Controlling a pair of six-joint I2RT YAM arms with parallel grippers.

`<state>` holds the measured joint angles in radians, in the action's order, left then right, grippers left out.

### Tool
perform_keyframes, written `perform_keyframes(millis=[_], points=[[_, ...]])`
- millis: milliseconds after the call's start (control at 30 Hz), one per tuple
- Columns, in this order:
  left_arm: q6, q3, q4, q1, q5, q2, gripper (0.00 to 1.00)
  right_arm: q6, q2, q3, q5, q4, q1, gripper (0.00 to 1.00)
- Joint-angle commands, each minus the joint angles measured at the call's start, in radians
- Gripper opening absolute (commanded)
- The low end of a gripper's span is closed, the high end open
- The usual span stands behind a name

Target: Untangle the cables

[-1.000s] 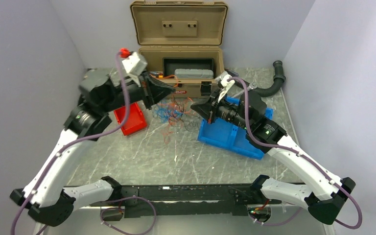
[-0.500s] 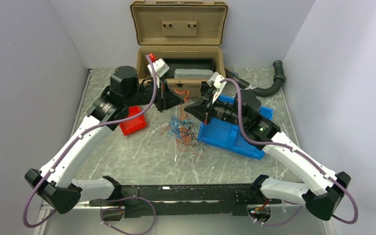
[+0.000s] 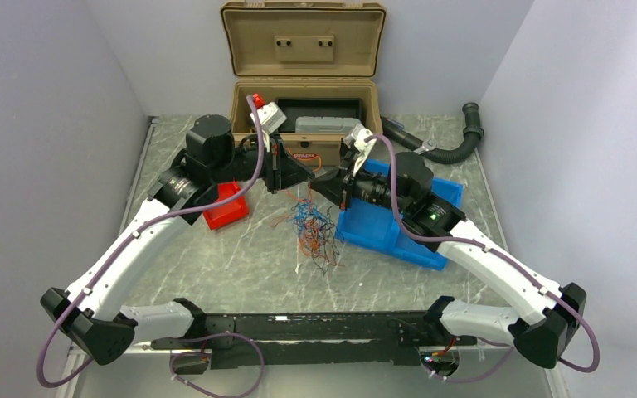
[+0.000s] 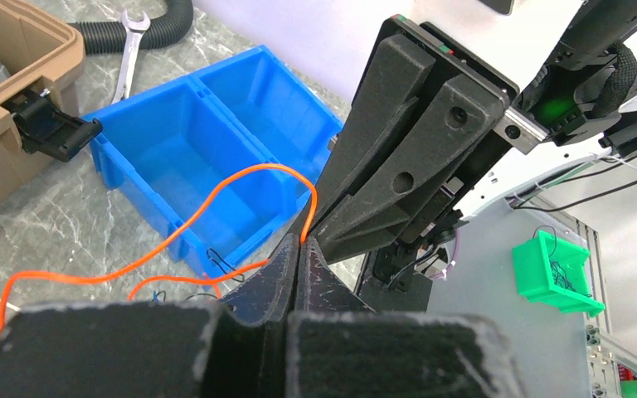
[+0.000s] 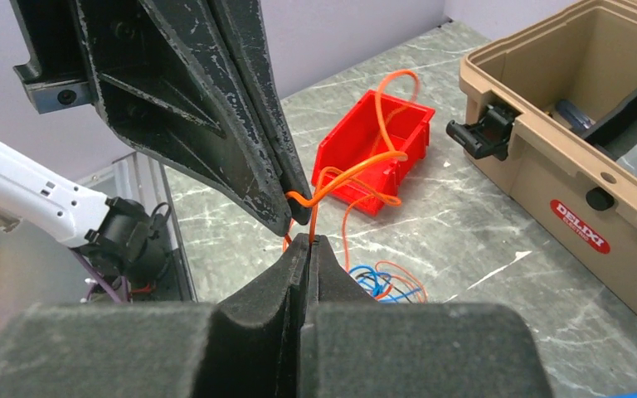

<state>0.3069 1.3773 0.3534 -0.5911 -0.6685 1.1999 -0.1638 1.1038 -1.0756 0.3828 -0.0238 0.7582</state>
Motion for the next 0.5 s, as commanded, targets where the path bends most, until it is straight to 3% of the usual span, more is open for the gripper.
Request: perform_keyframes(millis=[0,467], points=[[-0.001,0.011,-0.037,-0.005,-0.011,-0.024,0.00,0.018,-0.016,0.015,0.040,0.093,0.006,0.03],[-0.008,0.016,-0.031,-0.005,-0.007,-0.030,0.00,0.041,-0.091,0.050,0.043,0.043,0.007,0.06]])
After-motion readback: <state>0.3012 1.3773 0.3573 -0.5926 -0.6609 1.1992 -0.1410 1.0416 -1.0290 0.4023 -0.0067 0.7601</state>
